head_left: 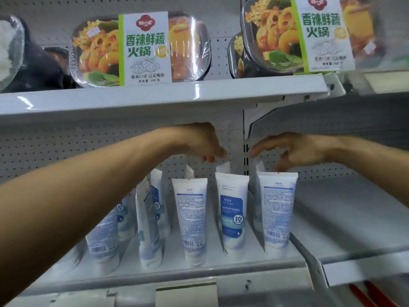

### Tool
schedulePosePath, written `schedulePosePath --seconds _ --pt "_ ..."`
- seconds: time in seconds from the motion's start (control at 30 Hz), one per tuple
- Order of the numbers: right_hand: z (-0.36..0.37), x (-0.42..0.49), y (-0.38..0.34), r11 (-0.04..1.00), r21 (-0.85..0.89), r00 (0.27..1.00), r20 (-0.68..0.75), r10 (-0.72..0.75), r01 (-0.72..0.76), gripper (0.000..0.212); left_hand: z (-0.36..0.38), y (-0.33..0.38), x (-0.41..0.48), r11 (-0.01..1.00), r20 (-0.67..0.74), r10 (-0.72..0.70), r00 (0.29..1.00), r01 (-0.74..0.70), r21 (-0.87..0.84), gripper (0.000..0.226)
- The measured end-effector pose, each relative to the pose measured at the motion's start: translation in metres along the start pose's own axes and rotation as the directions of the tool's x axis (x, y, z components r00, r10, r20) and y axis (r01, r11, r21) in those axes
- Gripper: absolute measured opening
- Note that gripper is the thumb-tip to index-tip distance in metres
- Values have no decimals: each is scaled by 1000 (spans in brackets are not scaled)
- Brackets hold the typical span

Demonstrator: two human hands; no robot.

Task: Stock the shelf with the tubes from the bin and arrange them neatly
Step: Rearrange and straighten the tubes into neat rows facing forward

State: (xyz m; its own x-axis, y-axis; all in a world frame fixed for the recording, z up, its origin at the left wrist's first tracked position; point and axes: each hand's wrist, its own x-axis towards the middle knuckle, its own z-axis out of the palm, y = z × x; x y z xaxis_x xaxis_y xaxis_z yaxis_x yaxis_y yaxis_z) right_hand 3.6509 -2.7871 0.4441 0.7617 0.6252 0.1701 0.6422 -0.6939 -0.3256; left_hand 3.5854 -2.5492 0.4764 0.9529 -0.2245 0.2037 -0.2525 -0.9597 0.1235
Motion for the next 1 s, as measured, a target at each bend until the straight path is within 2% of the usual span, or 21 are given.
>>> schedulePosePath --seconds 0.1,0.3,0.47,0.8,1.0 --pt "6 18 12 997 -72 995 98 -26 33 44 9 -1 17 1000 66 -15 998 14 11 41" --pt "16 35 24 992 26 992 7 -126 126 11 24 -8 40 998 159 -19 987 9 64 38" --pt "23 45 25 992 90 996 -24 -87 89 11 33 -18 52 991 145 22 989 -41 127 30" --pt "30 61 29 987 155 998 -53 -31 38 10 43 -29 64 989 89 129 988 -134 55 25" --pt "33 62 35 978 206 997 -72 -11 26 9 50 -36 74 992 59 123 991 -123 -2 22"
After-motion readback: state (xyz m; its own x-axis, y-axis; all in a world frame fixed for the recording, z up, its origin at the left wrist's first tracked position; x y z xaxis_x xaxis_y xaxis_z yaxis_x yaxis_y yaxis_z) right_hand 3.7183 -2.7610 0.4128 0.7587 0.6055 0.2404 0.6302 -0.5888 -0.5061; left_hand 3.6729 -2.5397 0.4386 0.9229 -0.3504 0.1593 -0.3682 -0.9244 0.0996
